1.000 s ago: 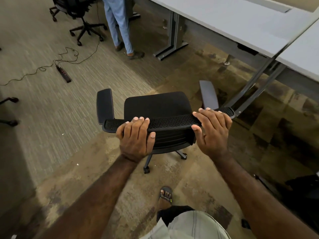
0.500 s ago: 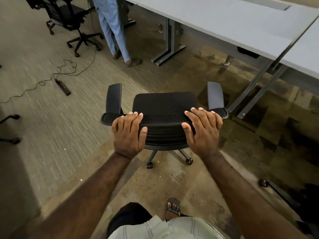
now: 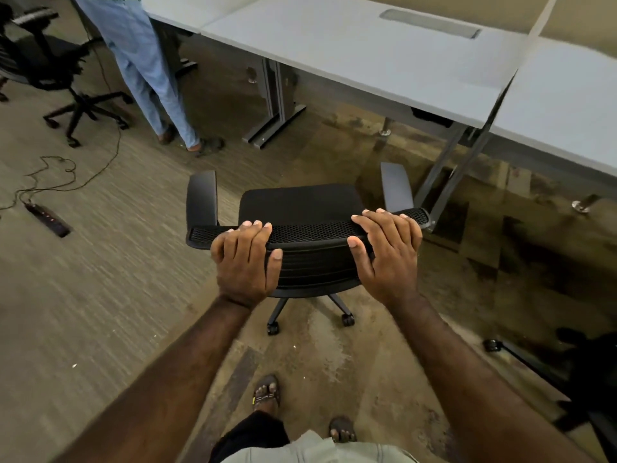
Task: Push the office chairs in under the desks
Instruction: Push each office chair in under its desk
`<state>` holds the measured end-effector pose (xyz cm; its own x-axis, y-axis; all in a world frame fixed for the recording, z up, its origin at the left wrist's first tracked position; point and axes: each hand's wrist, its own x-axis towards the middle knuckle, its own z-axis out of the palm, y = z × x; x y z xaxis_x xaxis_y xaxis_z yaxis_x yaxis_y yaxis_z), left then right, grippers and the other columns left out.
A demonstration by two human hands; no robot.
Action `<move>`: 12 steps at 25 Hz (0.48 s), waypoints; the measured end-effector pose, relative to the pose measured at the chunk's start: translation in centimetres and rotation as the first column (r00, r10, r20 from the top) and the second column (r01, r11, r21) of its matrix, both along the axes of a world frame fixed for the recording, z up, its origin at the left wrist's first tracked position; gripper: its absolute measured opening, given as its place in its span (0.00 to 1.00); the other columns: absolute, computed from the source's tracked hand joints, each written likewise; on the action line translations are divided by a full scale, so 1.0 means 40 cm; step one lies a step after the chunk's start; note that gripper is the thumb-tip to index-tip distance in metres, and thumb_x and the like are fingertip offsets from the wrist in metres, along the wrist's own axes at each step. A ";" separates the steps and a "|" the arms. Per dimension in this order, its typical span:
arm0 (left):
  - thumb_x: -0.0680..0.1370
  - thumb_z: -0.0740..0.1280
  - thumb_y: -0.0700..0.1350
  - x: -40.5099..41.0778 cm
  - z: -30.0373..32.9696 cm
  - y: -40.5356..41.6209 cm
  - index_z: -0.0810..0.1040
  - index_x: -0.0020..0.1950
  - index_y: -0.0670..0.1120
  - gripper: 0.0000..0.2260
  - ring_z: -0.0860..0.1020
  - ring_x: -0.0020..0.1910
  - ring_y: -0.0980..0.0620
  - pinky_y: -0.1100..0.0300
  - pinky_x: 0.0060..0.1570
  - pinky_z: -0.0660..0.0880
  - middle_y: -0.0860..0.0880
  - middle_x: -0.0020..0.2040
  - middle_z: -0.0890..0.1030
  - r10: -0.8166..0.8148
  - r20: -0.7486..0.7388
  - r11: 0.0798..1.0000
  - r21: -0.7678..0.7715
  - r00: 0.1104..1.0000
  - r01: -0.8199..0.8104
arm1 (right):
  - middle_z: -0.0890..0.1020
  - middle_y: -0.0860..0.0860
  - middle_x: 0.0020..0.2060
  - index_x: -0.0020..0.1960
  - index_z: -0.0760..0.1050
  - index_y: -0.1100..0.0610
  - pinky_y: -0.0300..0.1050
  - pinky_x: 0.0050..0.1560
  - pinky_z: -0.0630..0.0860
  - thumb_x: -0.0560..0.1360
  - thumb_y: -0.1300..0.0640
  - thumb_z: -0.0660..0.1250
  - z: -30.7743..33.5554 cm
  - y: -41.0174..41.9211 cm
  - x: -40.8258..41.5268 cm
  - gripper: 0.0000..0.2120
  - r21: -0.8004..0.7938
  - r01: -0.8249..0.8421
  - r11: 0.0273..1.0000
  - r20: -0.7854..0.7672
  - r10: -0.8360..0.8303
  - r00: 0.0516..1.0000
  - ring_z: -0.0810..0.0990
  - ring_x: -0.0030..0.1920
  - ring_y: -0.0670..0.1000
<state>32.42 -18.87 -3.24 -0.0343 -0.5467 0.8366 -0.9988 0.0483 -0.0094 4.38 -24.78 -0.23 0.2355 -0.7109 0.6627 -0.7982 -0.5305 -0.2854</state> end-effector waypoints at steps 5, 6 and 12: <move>0.84 0.61 0.54 0.091 0.024 -0.125 0.81 0.68 0.43 0.20 0.79 0.64 0.43 0.46 0.70 0.67 0.44 0.64 0.83 -0.076 -0.026 0.995 0.057 0.997 0.077 | 0.80 0.48 0.68 0.72 0.79 0.51 0.56 0.82 0.57 0.87 0.36 0.57 0.010 -0.081 0.094 0.25 0.039 0.096 0.995 -0.040 -0.094 0.995 0.74 0.73 0.54; 0.84 0.61 0.54 0.109 0.033 -0.148 0.81 0.69 0.43 0.21 0.80 0.65 0.43 0.46 0.71 0.67 0.44 0.64 0.83 -0.097 -0.036 0.992 0.082 0.995 0.099 | 0.80 0.48 0.68 0.72 0.78 0.51 0.57 0.82 0.56 0.87 0.35 0.57 0.013 -0.098 0.112 0.26 0.047 0.112 0.993 -0.057 -0.109 0.992 0.74 0.74 0.54; 0.87 0.62 0.51 0.207 0.077 -0.302 0.81 0.71 0.43 0.18 0.80 0.68 0.44 0.46 0.71 0.69 0.46 0.67 0.83 -0.273 -0.184 0.937 0.172 0.944 0.304 | 0.78 0.50 0.70 0.74 0.76 0.52 0.54 0.85 0.51 0.86 0.32 0.56 0.029 -0.209 0.196 0.29 0.089 0.218 0.972 -0.120 -0.206 0.971 0.72 0.75 0.55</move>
<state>40.72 -30.94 -0.14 -0.0939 -0.6854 0.7221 -0.9298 0.3195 0.1825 12.22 -33.13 0.94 0.1391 -0.8140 0.5640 -0.9186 -0.3188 -0.2335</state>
